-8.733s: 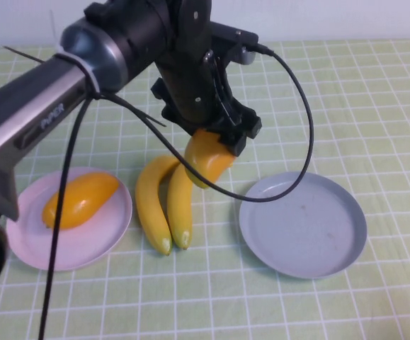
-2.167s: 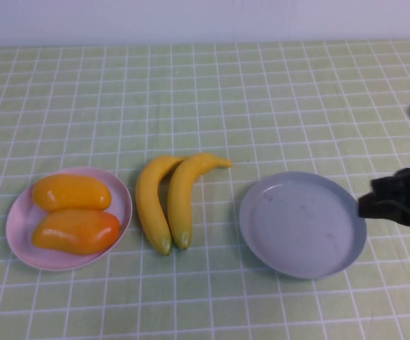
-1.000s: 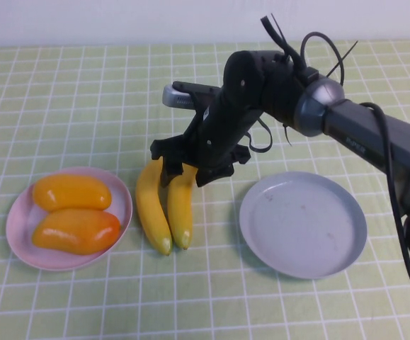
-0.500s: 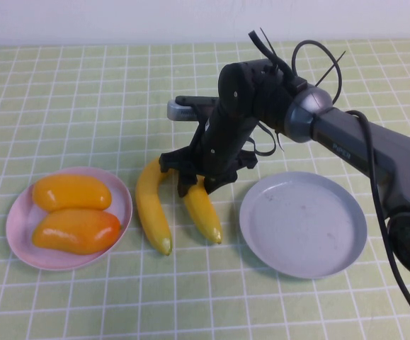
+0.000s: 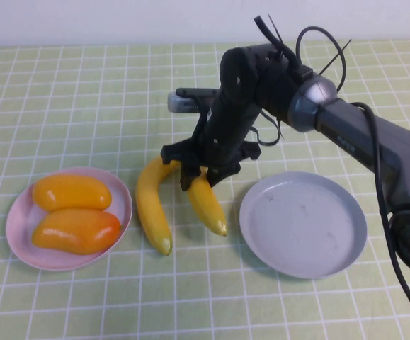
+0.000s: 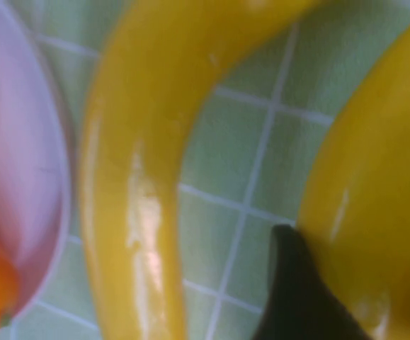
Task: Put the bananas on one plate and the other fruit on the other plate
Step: Put another type of fruit in the right plate
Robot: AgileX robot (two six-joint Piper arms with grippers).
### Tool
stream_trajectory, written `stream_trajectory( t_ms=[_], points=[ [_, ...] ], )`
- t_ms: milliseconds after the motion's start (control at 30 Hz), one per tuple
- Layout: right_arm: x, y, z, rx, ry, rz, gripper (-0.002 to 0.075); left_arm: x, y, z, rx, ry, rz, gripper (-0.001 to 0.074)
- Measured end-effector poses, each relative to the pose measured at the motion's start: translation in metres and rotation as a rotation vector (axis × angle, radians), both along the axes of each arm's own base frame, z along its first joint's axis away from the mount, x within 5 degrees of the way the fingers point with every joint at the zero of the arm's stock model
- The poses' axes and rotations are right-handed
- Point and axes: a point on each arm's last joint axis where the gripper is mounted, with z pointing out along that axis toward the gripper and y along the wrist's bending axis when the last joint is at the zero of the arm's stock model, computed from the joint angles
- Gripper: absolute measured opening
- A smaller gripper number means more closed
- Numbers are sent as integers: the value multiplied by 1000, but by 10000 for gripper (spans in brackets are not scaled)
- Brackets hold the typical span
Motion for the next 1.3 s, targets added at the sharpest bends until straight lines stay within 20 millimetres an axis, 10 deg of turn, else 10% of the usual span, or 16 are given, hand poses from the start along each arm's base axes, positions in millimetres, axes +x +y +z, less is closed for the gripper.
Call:
stream_trajectory(
  t_ms=[567, 933, 1300],
  points=[
    [-37, -54, 148, -33, -367, 64, 314, 0, 0, 0, 0, 0, 0, 1],
    [-88, -152, 110, -203, -152, -104, 314, 0, 0, 0, 0, 0, 0, 1],
    [-87, -149, 37, -148, -82, -157, 314, 0, 0, 0, 0, 0, 0, 1]
  ],
)
